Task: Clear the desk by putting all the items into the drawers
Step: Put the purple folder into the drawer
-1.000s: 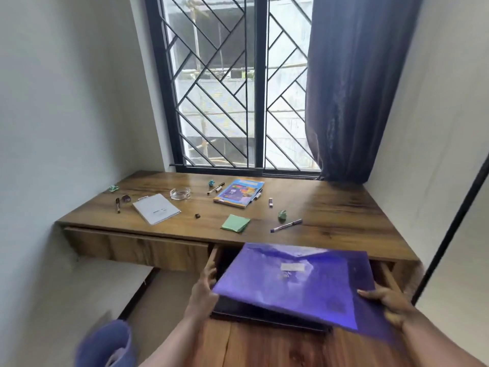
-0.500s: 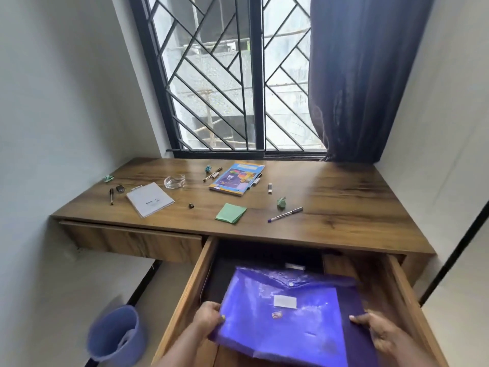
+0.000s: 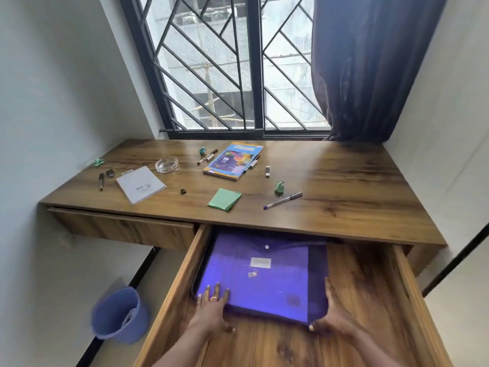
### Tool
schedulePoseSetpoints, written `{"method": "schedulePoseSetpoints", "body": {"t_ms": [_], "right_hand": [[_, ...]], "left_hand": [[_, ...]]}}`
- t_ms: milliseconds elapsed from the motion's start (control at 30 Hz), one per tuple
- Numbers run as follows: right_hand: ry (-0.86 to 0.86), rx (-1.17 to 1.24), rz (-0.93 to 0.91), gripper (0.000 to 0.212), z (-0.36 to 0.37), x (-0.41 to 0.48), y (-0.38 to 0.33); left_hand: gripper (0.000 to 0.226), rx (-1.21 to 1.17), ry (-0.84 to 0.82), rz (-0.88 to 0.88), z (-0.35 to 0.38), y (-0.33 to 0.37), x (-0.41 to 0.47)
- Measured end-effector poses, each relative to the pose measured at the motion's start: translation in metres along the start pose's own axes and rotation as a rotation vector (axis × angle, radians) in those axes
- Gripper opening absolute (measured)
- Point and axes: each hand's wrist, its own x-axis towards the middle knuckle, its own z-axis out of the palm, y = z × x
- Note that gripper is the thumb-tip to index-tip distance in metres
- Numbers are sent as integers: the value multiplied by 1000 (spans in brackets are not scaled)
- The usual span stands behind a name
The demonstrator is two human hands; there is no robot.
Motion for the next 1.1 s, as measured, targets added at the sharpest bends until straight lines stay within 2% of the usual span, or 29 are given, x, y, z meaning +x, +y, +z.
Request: {"method": "schedulePoseSetpoints", "body": {"t_ms": [67,100,233,300,533,833,967,1067,1100], "right_hand": [[-64,-185,-71,178,1,-1,-3],[-99,-254,-92,176,2,-2,-7],[-29,-311,-105,137,6,6,-11],[3,-301,-110,131,6,12,-11],[14,-213,-145,134,-3,16,0],[56,-254,-109,126,4,15,-2],[95,-289,-65,126,12,7,-13],[99,-361,33,144,24,-5,-24],[138,-418,54,142,33,-8,-29]], "left_hand": [[91,22,8,-9,4,5,2],[86,35,23,-22,4,7,5],[73,139,66,-54,-2,8,14],[69,181,89,-44,-8,7,17],[67,165,142,-54,-3,10,22],[73,41,113,-91,3,17,18],[74,29,160,-18,4,6,7],[66,114,237,100,-1,-13,0],[62,115,262,143,-7,-23,-6]]}}
